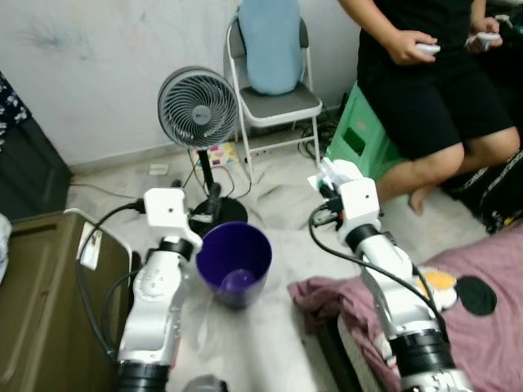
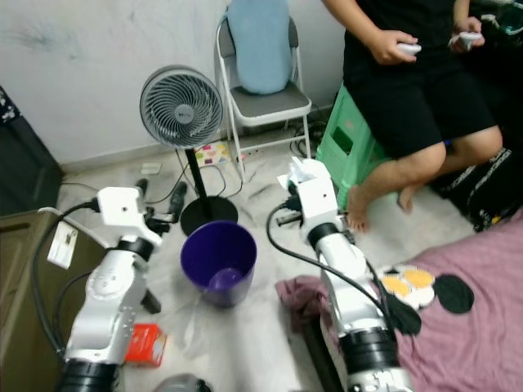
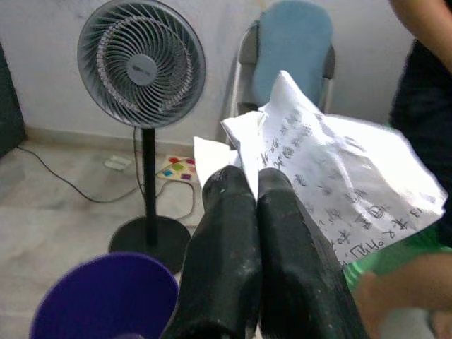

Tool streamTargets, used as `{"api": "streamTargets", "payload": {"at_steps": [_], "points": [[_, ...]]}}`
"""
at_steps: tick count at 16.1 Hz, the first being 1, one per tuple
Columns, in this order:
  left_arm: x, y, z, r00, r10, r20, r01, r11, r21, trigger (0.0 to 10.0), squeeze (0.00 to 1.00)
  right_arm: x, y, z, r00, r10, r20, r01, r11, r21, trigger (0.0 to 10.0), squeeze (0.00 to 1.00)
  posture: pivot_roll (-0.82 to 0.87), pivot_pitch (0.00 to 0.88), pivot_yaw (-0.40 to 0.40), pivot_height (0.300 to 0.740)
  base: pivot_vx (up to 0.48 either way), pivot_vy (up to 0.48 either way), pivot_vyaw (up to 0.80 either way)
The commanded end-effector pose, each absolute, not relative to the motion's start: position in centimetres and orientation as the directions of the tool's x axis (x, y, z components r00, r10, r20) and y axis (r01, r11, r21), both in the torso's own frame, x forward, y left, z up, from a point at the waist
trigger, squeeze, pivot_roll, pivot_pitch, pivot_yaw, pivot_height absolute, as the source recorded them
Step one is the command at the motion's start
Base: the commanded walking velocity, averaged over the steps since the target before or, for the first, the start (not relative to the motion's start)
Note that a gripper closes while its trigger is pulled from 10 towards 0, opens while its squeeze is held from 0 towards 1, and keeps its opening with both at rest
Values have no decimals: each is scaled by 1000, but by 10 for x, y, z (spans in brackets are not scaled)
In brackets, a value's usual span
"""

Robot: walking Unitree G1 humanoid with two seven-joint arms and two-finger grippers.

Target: Clean up the room

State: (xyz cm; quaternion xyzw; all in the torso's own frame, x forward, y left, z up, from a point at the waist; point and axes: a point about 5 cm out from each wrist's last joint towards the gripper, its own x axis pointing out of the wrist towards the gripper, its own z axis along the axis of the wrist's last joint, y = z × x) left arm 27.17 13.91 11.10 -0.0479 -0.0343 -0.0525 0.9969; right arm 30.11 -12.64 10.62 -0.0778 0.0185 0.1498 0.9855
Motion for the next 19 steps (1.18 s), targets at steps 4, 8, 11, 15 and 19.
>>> {"api": "streamTargets", "payload": {"at_steps": [4, 8, 11, 15, 19], "points": [[273, 146, 110, 996, -67, 62, 72, 994, -80, 10000, 0, 303, -117, 114, 946, 324, -26, -324, 933, -154, 10000, 0, -82, 0, 26, 740, 141, 0, 155], [274, 147, 109, 997, -51, 54, 55, 996, -70, 10000, 0, 304, -117, 113, 946, 323, -28, -324, 935, -146, 10000, 0, -81, 0, 26, 740, 0, 0, 200], [274, 146, 110, 997, -57, 58, 60, 996, -59, 10000, 0, 303, -114, 114, 939, 343, -23, -341, 924, -174, 10000, 0, -76, 0, 23, 740, 0, 0, 533], [273, 144, 109, 996, -76, 56, 79, 995, -55, 10000, 0, 302, -114, 112, 940, 341, -25, -340, 926, -165, 10000, 0, -73, 0, 22, 740, 0, 0, 800], [273, 142, 109, 993, -100, 56, 104, 992, -67, 10000, 0, 303, -114, 112, 941, 338, -27, -338, 927, -164, 10000, 0, -77, 0, 23, 740, 0, 0, 800]]}}
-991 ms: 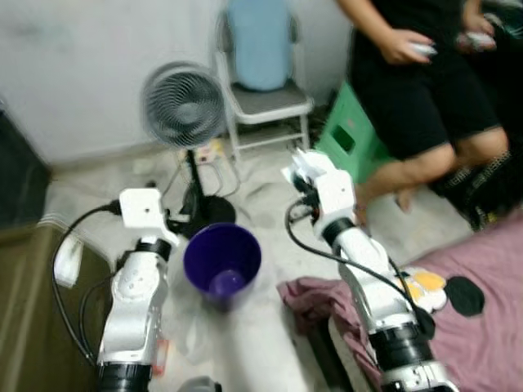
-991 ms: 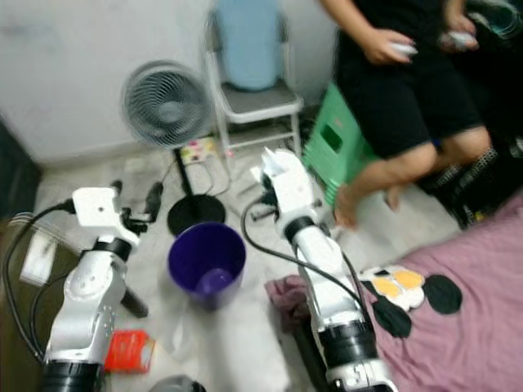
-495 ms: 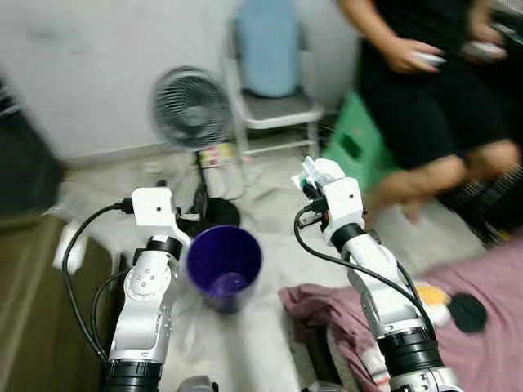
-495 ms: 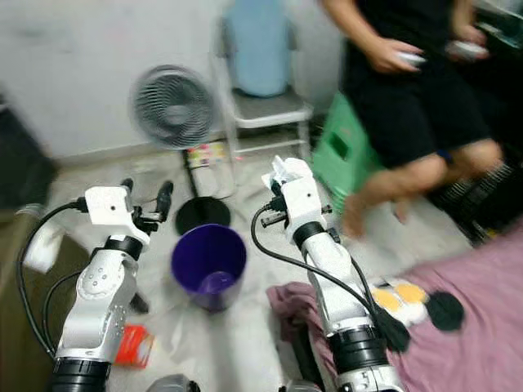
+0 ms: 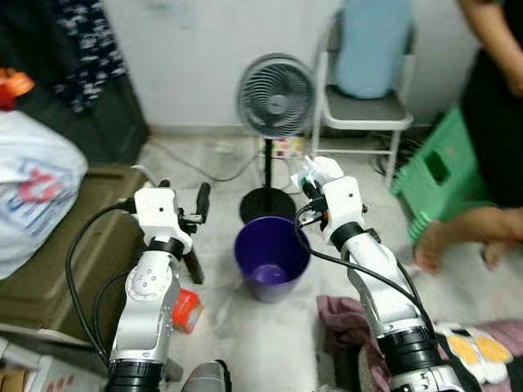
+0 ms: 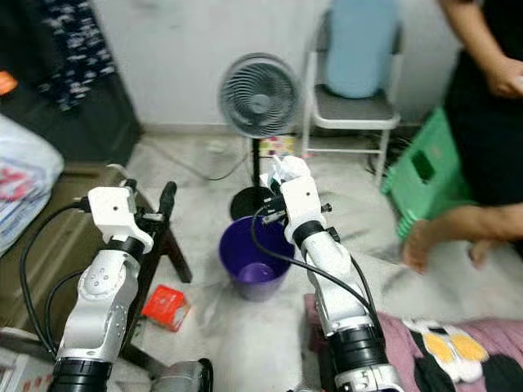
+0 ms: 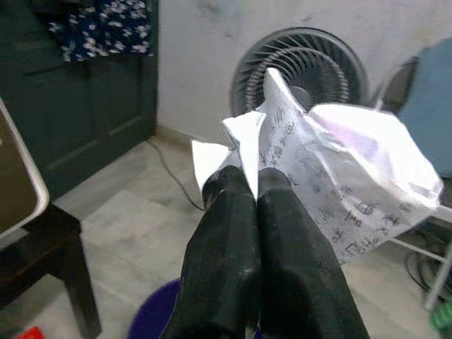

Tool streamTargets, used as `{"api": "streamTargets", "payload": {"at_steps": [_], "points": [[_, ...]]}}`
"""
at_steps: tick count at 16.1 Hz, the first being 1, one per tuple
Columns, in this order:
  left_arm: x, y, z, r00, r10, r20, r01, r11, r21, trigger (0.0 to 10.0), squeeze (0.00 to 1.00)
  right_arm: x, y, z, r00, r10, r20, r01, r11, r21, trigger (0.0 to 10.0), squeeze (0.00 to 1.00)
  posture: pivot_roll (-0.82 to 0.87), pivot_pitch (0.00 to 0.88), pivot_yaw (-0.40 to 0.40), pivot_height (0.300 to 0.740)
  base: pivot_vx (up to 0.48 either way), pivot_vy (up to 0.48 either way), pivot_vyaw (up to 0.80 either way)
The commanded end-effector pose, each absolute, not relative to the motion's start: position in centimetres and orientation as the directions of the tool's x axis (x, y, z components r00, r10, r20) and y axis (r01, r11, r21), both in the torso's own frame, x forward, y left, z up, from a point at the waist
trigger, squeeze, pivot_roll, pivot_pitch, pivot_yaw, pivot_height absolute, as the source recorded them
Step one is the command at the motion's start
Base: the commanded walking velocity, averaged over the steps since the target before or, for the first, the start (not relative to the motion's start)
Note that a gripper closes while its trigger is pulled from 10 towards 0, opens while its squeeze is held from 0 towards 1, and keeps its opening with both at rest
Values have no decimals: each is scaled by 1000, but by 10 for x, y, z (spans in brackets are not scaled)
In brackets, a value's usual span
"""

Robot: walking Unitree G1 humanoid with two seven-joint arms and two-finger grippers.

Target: Clean up the room

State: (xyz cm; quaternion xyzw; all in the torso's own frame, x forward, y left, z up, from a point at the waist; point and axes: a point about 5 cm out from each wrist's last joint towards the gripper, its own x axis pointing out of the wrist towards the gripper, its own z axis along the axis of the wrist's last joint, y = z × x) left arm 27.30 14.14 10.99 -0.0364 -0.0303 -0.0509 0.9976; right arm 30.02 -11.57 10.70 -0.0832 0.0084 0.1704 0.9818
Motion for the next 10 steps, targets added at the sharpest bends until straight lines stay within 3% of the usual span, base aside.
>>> {"api": "streamTargets", "payload": {"at_steps": [1, 7, 10], "points": [[273, 142, 109, 993, -100, 56, 104, 992, -68, 10000, 0, 303, -114, 112, 941, 337, -27, -337, 927, -165, 10000, 0, -77, 0, 23, 740, 0, 0, 800], [276, 142, 110, 993, -104, 61, 109, 992, -69, 10000, 0, 304, -115, 113, 944, 328, -22, -327, 931, -161, 10000, 0, -79, 0, 28, 740, 0, 0, 800], [276, 142, 112, 991, -111, 73, 116, 991, -69, 10000, 0, 306, -115, 113, 946, 322, -21, -322, 933, -159, 10000, 0, -79, 0, 28, 740, 0, 0, 0]]}}
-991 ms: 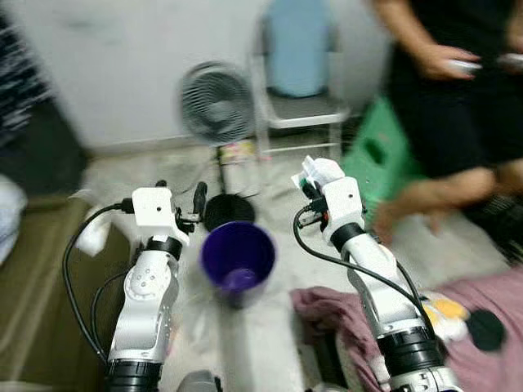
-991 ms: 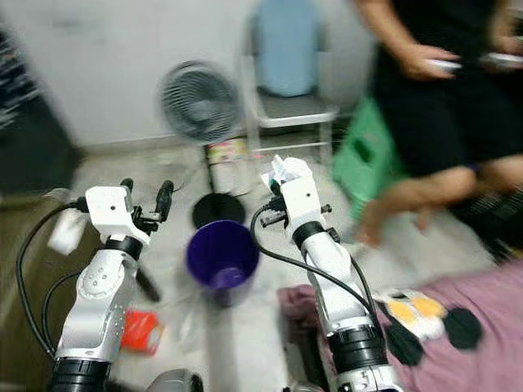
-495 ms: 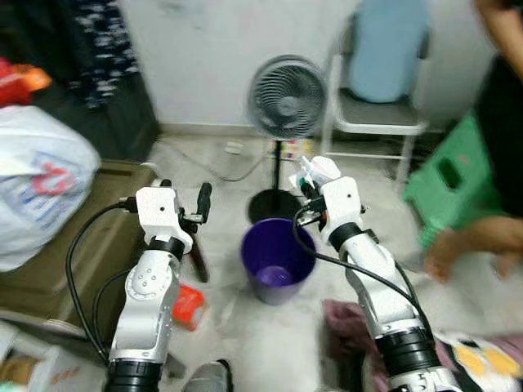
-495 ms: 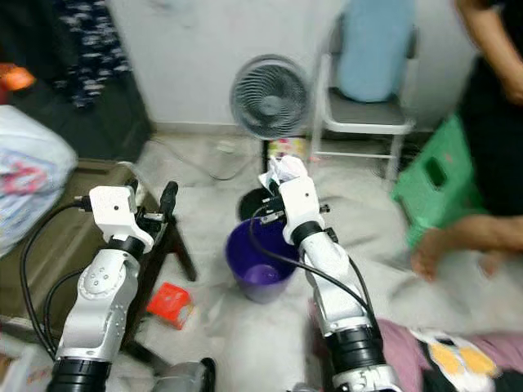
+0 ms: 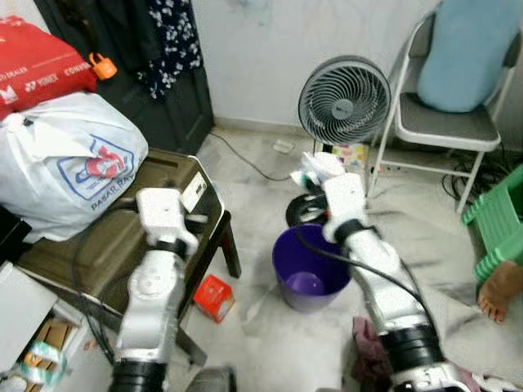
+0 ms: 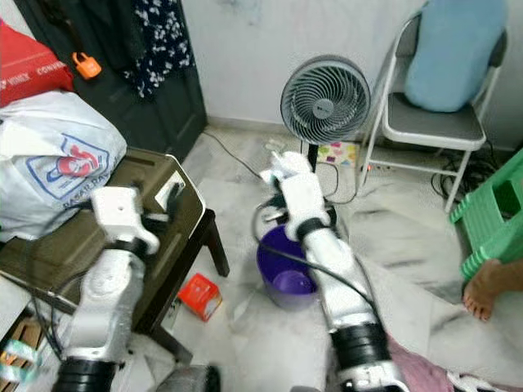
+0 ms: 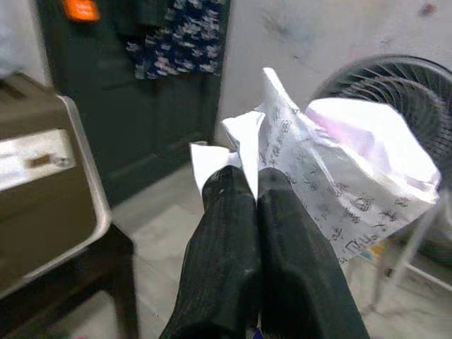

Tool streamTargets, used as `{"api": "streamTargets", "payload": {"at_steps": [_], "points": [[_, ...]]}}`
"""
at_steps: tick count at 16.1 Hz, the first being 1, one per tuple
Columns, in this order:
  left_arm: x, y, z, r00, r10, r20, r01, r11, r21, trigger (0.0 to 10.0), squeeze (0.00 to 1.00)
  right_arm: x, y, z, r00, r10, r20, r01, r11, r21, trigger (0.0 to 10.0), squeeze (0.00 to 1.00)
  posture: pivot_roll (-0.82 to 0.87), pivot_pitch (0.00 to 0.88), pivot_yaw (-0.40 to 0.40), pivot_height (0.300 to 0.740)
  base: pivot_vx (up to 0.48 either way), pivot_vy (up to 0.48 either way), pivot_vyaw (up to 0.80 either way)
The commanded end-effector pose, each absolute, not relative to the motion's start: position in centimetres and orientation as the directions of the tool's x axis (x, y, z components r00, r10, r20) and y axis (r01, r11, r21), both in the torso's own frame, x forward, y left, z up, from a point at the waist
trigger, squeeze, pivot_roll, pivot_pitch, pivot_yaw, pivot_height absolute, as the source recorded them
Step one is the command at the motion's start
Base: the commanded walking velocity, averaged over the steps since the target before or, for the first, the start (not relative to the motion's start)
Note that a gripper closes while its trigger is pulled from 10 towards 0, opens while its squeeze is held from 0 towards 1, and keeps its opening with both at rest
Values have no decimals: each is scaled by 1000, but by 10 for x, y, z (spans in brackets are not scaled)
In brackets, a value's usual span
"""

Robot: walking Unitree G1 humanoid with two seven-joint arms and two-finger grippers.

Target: Clean up the room

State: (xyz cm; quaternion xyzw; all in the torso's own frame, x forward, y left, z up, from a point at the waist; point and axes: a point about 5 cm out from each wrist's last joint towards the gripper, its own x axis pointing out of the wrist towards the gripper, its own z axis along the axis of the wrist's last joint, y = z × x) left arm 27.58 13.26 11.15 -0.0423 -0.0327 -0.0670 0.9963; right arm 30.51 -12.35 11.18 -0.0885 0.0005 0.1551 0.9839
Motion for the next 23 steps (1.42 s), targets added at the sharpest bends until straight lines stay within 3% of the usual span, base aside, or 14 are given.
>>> {"api": "streamTargets", "payload": {"at_steps": [1, 17, 23], "points": [[276, 141, 112, 991, -112, 74, 117, 991, -69, 10000, 0, 306, -116, 113, 947, 322, -20, -321, 934, -159, 10000, 0, -80, 0, 29, 740, 0, 0, 0], [276, 140, 112, 989, -127, 78, 133, 988, -80, 10000, 0, 307, -116, 113, 950, 312, -26, -312, 937, -157, 10000, 0, -83, 0, 31, 740, 0, 0, 0], [277, 140, 111, 989, -127, 76, 133, 988, -81, 10000, 0, 307, -116, 112, 949, 313, -26, -314, 936, -157, 10000, 0, -81, 0, 30, 740, 252, 0, 0]]}}
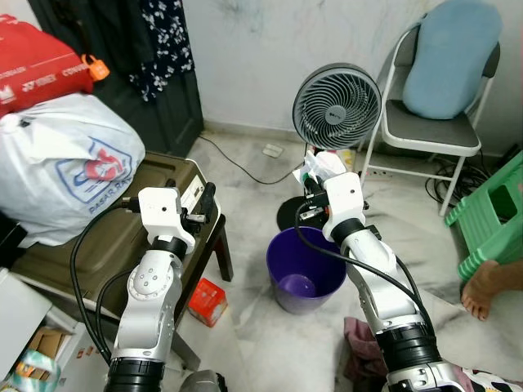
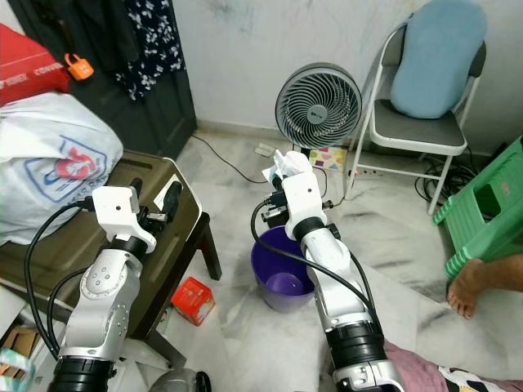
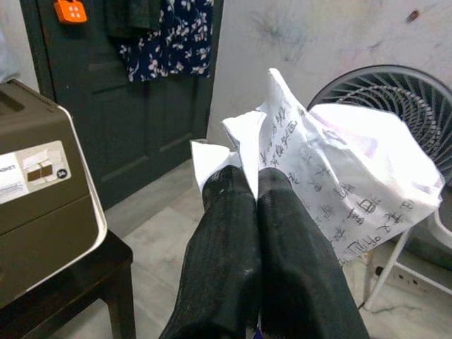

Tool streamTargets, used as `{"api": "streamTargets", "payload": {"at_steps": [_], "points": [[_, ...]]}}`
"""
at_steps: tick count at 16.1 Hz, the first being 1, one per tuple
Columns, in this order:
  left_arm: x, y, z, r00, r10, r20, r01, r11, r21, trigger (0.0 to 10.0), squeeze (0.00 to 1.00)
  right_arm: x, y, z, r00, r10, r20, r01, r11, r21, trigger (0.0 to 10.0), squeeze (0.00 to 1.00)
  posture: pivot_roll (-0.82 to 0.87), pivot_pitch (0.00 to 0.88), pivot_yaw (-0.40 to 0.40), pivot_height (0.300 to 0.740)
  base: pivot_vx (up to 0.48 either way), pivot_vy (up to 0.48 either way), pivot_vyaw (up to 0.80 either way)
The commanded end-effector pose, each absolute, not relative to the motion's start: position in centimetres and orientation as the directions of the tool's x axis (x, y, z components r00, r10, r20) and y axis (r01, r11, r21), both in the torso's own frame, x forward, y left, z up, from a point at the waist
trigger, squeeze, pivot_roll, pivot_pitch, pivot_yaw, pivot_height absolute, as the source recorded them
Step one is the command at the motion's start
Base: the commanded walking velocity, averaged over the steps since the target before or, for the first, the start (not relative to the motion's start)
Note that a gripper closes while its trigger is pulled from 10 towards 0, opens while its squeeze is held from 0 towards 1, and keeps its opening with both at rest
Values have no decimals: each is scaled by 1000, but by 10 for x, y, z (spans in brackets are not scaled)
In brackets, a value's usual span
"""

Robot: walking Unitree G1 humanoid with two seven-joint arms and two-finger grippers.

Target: Clean up the room

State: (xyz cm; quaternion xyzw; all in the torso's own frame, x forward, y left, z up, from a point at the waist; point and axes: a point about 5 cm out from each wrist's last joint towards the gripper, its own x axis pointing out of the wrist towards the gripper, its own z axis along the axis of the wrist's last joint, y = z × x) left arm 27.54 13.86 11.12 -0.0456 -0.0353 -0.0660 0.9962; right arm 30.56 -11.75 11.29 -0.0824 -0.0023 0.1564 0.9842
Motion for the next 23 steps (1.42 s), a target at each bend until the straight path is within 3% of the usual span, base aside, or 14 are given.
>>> {"api": "streamTargets", "payload": {"at_steps": [1, 23], "points": [[277, 140, 111, 989, -128, 76, 134, 988, -81, 10000, 0, 307, -116, 112, 949, 314, -26, -314, 936, -158, 10000, 0, -81, 0, 30, 740, 270, 0, 0], [278, 140, 111, 989, -128, 74, 134, 987, -89, 10000, 0, 309, -116, 113, 950, 311, -22, -310, 936, -166, 10000, 0, -83, 0, 31, 740, 290, 0, 43]]}}
